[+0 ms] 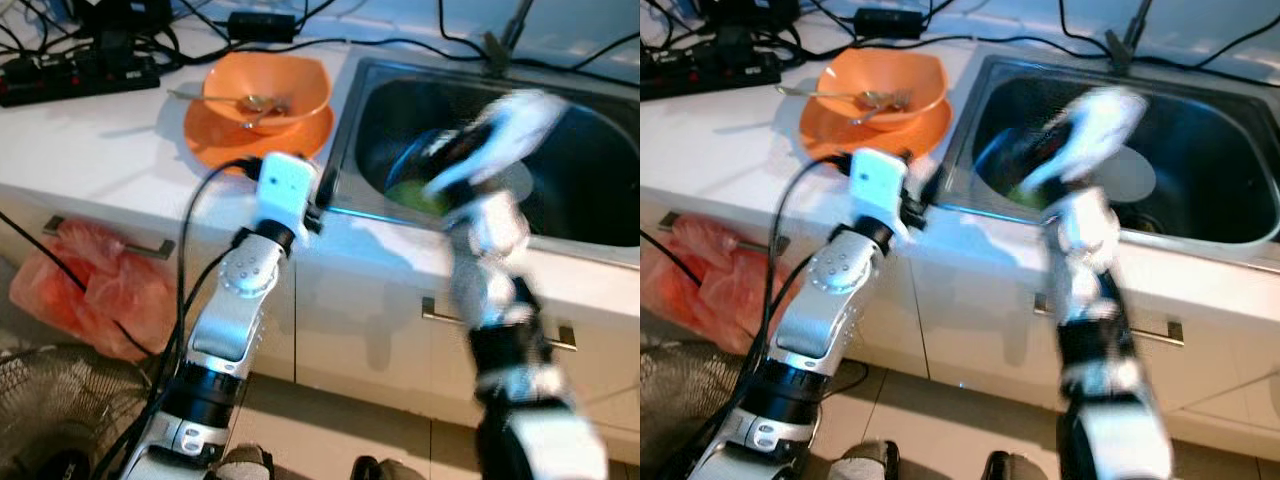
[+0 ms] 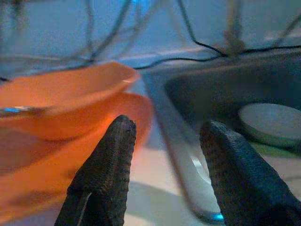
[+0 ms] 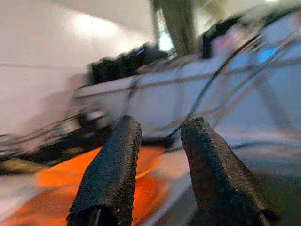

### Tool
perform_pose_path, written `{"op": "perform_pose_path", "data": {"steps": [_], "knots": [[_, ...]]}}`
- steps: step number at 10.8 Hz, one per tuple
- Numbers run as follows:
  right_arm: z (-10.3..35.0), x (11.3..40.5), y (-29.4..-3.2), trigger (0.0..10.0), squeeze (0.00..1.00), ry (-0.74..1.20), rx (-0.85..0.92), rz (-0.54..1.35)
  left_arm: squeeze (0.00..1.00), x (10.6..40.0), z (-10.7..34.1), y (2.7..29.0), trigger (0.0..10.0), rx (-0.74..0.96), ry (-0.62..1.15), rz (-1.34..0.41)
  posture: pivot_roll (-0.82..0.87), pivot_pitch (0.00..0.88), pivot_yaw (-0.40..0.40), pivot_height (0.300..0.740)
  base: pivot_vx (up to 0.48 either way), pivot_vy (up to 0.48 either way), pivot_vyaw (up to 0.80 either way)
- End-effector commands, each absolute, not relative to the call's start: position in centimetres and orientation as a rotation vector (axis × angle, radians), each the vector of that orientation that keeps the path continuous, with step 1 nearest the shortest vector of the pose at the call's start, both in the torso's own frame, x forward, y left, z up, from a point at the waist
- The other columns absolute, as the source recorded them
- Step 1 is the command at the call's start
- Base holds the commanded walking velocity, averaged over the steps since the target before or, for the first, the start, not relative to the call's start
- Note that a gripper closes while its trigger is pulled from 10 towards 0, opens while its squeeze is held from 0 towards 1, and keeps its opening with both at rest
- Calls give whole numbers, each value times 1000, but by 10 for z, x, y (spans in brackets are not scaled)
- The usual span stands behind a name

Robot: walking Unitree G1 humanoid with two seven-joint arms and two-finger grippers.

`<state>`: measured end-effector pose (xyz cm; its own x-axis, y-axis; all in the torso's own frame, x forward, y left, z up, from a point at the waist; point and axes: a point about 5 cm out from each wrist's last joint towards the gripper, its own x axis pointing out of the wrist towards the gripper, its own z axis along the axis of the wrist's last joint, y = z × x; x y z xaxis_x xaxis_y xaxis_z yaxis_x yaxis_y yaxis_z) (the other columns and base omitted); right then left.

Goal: Kitchen organization

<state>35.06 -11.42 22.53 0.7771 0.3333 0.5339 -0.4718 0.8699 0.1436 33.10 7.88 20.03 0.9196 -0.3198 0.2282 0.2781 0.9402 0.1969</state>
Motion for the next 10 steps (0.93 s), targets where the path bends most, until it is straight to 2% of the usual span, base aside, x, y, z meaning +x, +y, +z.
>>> {"op": "perform_pose_path", "data": {"steps": [1, 3, 6, 7, 10], "knots": [[222, 345, -110, 10000, 0, -508, 319, 510, 0, 329, 207, 81, 10000, 191, -314, -277, 234, 137, -28, 740, 0, 0, 0], [184, 337, -104, 10000, 0, -377, 373, 547, 0, 321, 210, 84, 10000, 245, -395, -230, 240, 125, -29, 740, 0, 0, 0], [168, 330, -97, 10000, 0, -296, 431, 559, 0, 320, 217, 89, 10000, 217, -483, -155, 242, 127, -30, 740, 0, 0, 0], [168, 330, -95, 10000, 0, -292, 442, 567, 1000, 323, 219, 94, 10000, 199, -487, -116, 241, 133, -32, 740, 0, 0, 0], [168, 330, -92, 10000, 0, -287, 446, 568, 1000, 336, 221, 110, 10000, 186, -479, -47, 234, 140, -37, 740, 0, 0, 0]]}}
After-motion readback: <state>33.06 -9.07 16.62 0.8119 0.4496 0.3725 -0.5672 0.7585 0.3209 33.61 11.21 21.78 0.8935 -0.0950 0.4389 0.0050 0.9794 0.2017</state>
